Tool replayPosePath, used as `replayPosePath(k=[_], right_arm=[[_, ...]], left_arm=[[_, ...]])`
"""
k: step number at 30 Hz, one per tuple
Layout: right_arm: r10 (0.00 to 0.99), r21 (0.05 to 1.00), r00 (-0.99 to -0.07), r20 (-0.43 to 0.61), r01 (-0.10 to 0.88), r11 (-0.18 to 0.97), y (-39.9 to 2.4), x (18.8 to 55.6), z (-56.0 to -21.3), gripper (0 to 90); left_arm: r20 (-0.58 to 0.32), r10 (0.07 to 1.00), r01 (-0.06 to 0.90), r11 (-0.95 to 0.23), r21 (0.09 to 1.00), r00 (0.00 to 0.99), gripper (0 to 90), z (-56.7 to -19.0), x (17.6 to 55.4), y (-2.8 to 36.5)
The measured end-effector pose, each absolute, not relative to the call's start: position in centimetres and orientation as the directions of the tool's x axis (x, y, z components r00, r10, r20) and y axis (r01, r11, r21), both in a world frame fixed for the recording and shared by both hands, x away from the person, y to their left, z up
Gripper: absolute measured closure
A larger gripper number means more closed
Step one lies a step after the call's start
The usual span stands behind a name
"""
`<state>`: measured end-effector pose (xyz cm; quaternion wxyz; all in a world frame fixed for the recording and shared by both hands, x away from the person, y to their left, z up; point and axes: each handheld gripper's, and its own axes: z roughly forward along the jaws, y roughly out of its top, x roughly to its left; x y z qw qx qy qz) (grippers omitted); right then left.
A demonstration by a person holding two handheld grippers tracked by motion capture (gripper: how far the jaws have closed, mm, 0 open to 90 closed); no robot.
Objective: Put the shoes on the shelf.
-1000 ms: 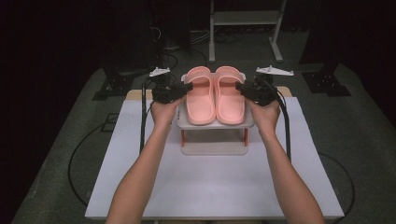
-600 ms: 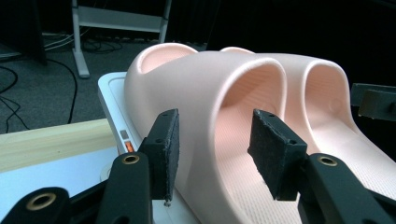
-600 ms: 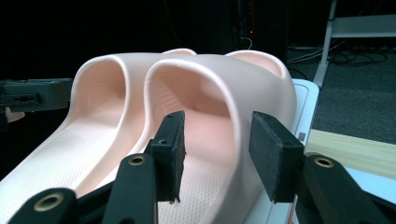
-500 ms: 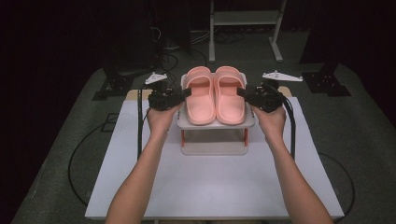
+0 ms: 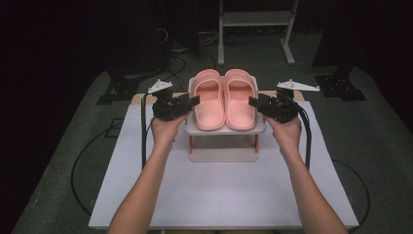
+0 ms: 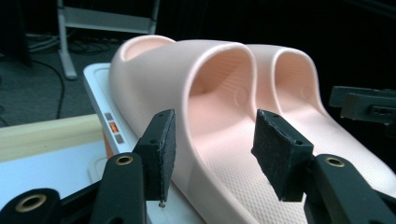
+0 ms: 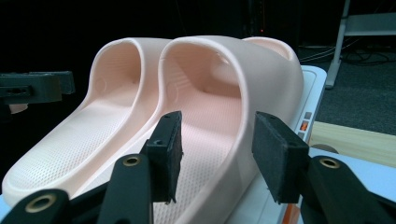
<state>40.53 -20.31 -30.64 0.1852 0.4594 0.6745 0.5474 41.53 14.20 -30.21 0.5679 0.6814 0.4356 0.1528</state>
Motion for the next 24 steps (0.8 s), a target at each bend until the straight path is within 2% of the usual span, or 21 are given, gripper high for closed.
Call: replayPosePath(k=[24], right_arm=[[0.806,0.912,-0.530,0.265,0.409,-0.031,-22.1,38.2,-31.2,49.1]], left_arm=[[-0.302,0.748,0.407,0.047,0.912,0.591,43.5,-30.8,38.6,15.0]])
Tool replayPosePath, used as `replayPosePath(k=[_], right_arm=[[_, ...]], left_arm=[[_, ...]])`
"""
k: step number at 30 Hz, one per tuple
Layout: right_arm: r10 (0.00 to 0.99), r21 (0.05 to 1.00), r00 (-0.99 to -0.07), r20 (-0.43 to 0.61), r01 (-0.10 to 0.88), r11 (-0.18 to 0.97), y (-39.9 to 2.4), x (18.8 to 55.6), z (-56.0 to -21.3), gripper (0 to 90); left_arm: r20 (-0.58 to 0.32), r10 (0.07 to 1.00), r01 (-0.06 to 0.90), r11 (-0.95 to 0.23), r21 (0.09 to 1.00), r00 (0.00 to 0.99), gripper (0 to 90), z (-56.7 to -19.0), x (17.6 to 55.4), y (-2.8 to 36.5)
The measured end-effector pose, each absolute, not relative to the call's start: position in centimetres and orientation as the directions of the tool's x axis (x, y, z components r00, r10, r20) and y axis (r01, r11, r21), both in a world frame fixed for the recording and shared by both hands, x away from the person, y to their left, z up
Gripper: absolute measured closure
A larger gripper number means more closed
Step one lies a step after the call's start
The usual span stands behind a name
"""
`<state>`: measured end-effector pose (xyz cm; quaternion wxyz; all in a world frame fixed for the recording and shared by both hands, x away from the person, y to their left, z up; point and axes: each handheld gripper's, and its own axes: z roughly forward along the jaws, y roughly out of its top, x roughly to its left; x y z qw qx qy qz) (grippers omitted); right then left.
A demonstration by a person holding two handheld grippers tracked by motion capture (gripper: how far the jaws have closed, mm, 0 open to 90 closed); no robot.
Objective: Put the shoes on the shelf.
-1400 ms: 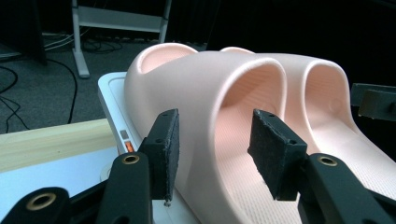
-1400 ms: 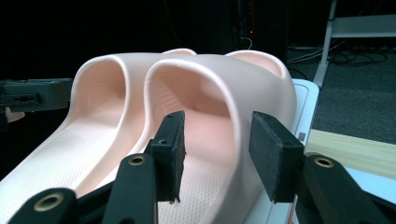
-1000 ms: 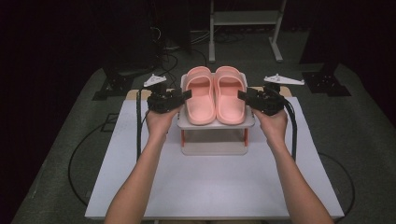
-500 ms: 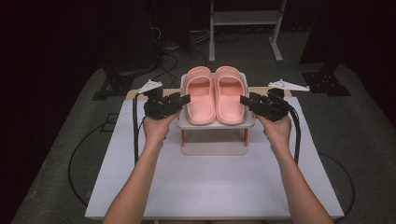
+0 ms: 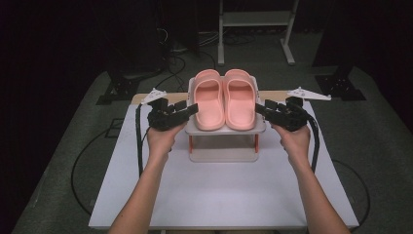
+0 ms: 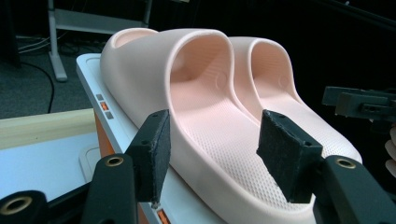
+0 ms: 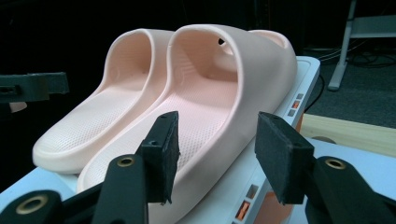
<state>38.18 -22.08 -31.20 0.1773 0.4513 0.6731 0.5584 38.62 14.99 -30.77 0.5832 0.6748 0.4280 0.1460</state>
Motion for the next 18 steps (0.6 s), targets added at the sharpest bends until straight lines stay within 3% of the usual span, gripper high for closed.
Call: replayPosePath(k=[18], right_arm=[[0.791,0.912,-0.547,0.275,0.410,-0.034,-22.9,36.5,-32.0,46.8]], left_arm=[[-0.294,0.742,0.393,0.045,0.919,0.603,40.3,-31.2,36.6,15.6]])
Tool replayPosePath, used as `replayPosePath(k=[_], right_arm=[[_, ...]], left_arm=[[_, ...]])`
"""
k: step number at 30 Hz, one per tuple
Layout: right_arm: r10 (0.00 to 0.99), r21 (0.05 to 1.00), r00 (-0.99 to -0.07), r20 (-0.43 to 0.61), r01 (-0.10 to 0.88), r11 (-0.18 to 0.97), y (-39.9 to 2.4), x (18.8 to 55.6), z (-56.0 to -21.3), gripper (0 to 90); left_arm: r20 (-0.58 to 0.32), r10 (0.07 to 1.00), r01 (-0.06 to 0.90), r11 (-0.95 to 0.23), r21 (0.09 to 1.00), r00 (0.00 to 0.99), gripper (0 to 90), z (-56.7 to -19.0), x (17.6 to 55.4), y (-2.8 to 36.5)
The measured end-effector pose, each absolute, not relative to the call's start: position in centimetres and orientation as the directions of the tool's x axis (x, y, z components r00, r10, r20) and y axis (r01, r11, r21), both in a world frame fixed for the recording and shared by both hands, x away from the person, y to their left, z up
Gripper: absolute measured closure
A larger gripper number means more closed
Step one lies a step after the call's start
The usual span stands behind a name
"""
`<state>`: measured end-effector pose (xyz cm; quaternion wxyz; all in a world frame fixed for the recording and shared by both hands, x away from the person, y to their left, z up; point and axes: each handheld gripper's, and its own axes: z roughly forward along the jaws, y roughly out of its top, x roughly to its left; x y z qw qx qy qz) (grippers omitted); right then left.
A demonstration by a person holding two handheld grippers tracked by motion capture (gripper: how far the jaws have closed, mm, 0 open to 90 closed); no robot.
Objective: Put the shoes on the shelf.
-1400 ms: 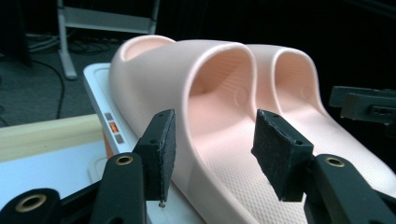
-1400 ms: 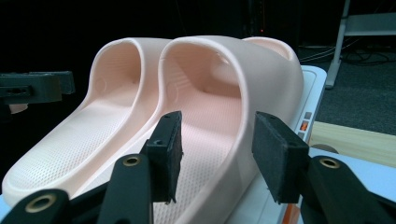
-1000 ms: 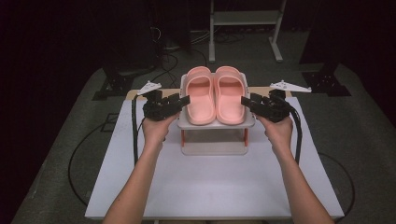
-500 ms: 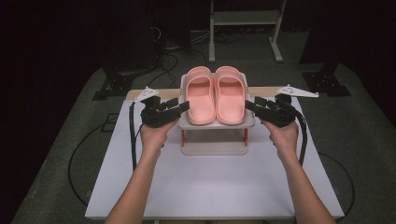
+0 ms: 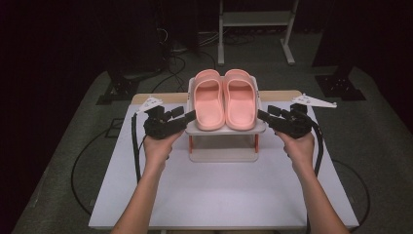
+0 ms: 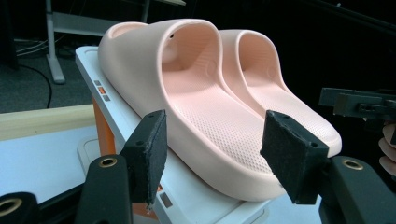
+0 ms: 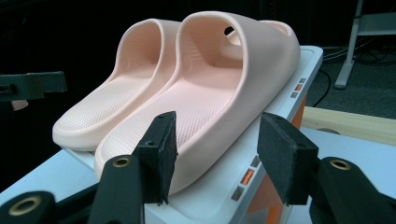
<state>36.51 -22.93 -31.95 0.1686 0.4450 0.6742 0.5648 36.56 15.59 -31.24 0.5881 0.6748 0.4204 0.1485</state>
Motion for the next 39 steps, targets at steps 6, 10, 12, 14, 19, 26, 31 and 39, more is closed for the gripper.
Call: replayPosePath(k=[6,10,12,14,19,26,31,39], right_arm=[[0.789,0.916,-0.550,0.273,0.400,-0.038,-23.5,35.8,-32.1,46.6],[0.788,0.917,-0.551,0.274,0.397,-0.041,-23.8,35.3,-32.3,45.7],[0.787,0.915,-0.551,0.278,0.401,-0.043,-23.8,35.2,-32.3,45.5],[0.788,0.917,-0.553,0.272,0.398,-0.038,-24.0,35.0,-32.5,45.0],[0.786,0.918,-0.557,0.269,0.394,-0.035,-24.2,34.4,-32.6,43.3],[0.779,0.929,-0.572,0.257,0.368,-0.036,-24.6,33.7,-32.8,40.0],[0.776,0.927,-0.575,0.257,0.375,-0.029,-24.8,33.6,-33.5,36.7],[0.776,0.926,-0.573,0.262,0.376,-0.035,-25.2,33.2,-34.5,34.8]], left_arm=[[-0.287,0.737,0.384,0.040,0.922,0.612,39.3,-31.3,36.0,15.5],[-0.280,0.736,0.378,0.035,0.925,0.617,38.2,-31.4,35.6,15.6],[-0.284,0.733,0.381,0.037,0.924,0.618,38.0,-31.5,35.4,15.6],[-0.280,0.732,0.377,0.034,0.925,0.621,37.5,-31.6,35.1,15.6],[-0.275,0.733,0.374,0.029,0.927,0.623,36.0,-31.9,34.3,15.8],[-0.278,0.734,0.371,0.038,0.928,0.620,34.2,-32.3,33.6,16.4],[-0.278,0.743,0.371,0.043,0.928,0.609,32.2,-33.0,33.2,16.9],[-0.284,0.748,0.375,0.050,0.925,0.600,28.9,-33.5,32.8,17.2]])
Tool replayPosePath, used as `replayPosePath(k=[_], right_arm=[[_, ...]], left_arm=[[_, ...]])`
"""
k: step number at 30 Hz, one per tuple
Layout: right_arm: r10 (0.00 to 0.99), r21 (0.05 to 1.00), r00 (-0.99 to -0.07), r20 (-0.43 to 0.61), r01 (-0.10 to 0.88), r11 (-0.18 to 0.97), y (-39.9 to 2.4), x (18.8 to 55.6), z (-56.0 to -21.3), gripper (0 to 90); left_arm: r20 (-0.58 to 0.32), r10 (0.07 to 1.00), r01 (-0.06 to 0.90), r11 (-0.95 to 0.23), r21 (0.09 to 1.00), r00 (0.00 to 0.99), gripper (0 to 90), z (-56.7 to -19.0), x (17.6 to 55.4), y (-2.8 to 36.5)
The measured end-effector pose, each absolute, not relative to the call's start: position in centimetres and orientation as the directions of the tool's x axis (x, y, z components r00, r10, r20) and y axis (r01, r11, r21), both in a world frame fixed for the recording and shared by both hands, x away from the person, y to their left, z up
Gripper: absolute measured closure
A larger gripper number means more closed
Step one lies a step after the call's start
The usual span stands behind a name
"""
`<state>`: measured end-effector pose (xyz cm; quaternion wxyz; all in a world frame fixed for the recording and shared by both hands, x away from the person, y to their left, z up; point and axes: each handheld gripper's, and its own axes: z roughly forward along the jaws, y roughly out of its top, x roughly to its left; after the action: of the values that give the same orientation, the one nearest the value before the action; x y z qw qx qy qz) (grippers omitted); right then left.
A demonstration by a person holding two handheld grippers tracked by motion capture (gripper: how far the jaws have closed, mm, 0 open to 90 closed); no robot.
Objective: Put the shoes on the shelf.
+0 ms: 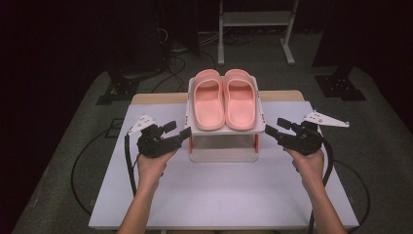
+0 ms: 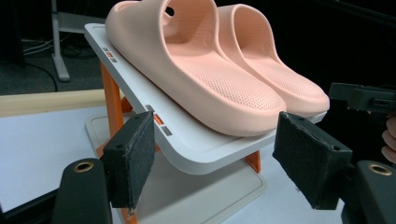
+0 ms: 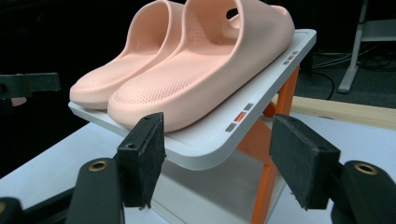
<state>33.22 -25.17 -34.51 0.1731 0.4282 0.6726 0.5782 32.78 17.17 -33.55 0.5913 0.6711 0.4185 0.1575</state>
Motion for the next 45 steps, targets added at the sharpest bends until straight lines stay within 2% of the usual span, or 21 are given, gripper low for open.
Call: replayPosePath(k=[18,45], right_arm=[[0.783,0.937,-0.575,0.237,0.347,-0.029,-25.8,32.3,-35.9,29.3],[0.787,0.933,-0.580,0.211,0.361,0.016,-26.2,31.1,-38.5,22.3]], left_arm=[[-0.288,0.746,0.378,0.053,0.924,0.601,22.6,-34.8,32.0,17.8],[-0.298,0.740,0.370,0.071,0.926,0.603,11.2,-37.4,30.6,18.9]])
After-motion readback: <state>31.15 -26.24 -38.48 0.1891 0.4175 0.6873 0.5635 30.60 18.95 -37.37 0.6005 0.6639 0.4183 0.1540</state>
